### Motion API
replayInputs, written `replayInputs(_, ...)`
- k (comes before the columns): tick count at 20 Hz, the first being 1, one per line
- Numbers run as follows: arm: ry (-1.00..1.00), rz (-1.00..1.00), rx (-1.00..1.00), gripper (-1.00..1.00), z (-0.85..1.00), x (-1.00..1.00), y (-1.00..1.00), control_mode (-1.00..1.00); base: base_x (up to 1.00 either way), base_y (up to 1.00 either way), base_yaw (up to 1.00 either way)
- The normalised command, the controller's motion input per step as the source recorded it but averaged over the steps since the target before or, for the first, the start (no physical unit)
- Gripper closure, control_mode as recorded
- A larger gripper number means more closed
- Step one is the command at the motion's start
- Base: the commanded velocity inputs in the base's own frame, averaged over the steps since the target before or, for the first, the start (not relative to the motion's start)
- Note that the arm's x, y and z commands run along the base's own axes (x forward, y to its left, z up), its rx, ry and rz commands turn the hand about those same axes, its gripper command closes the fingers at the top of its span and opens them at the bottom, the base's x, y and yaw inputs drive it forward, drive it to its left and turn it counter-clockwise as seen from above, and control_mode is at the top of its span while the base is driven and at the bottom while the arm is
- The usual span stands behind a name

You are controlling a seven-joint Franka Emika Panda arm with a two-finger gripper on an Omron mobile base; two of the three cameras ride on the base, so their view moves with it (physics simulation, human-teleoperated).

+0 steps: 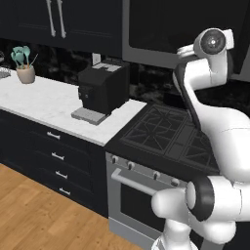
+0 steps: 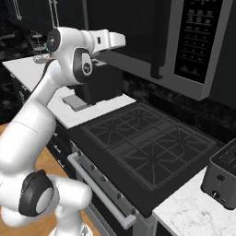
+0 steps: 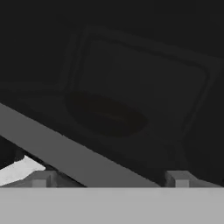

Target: Pick the sweet potato from the sink and place it in the bowl. Then pick the bowl and place it in the microwave. Then close the microwave door and press the start button.

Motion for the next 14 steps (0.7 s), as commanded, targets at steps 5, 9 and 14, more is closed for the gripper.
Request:
replayInputs(5, -0.01, -0.18, 0.1, -1.0, 0.21, -0.94, 0.07, -1.0, 0.0, 0.0, 0.0)
replayInputs(9, 0.0, -0.1, 0.09, 1.0, 0.05, -1.0, 0.06, -1.0, 0.0, 0.0, 0.0)
replayInputs(14, -0.05, -0.01, 0.04, 1.0, 0.0, -0.91, -0.12, -1.0, 0.0, 0.0, 0.0)
